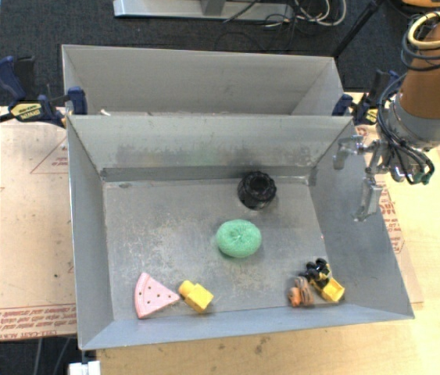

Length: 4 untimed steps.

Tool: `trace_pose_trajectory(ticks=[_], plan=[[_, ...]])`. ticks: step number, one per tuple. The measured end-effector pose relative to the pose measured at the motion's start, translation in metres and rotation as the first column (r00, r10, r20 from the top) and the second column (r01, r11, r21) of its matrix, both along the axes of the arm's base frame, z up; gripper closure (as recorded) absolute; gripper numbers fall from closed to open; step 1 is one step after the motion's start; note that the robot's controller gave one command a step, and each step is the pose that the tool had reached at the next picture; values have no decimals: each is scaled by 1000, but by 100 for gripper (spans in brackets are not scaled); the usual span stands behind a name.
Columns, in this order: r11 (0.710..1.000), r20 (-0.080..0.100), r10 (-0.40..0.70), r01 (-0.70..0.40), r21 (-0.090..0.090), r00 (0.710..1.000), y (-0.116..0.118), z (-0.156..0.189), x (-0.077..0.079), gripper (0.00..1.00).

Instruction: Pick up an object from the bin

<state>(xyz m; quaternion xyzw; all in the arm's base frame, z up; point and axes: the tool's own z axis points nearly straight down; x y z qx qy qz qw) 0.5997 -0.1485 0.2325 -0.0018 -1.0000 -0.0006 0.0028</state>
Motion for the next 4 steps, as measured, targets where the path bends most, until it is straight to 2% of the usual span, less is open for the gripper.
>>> trace_pose_trajectory(ticks=[1, 2, 3, 4], plan=[[1000, 8, 4, -4, -2, 1000, 1, 5, 1, 0], [986, 9, 167, -167, -2, 986, 10, -41, -20, 0], [960, 5, 281, -281, 0, 960, 4, -73, -75, 0], [894, 7, 447, -447, -1, 894, 16, -87, -87, 0]])
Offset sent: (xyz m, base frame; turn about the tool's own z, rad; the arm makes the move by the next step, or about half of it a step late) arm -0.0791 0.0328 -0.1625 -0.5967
